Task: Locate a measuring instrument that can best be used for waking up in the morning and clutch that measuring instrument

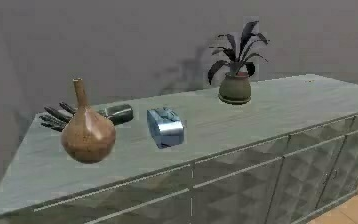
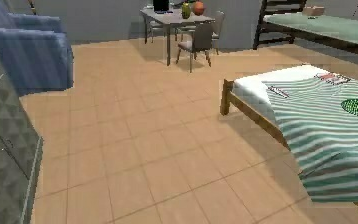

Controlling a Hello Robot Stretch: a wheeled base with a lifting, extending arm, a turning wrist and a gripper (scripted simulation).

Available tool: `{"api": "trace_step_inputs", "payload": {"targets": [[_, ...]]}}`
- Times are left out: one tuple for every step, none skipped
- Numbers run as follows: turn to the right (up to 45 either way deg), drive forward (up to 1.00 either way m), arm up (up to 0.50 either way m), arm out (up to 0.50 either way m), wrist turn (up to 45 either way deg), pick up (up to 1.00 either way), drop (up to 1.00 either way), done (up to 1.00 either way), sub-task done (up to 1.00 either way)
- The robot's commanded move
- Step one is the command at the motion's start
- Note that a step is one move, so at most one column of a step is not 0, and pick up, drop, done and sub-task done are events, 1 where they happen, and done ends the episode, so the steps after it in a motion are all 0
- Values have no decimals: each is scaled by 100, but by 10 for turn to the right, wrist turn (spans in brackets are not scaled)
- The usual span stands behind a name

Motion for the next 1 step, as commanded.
{"api": "trace_step_inputs", "payload": {"targets": [[450,0,0,0,0,0,0,0,0]]}}
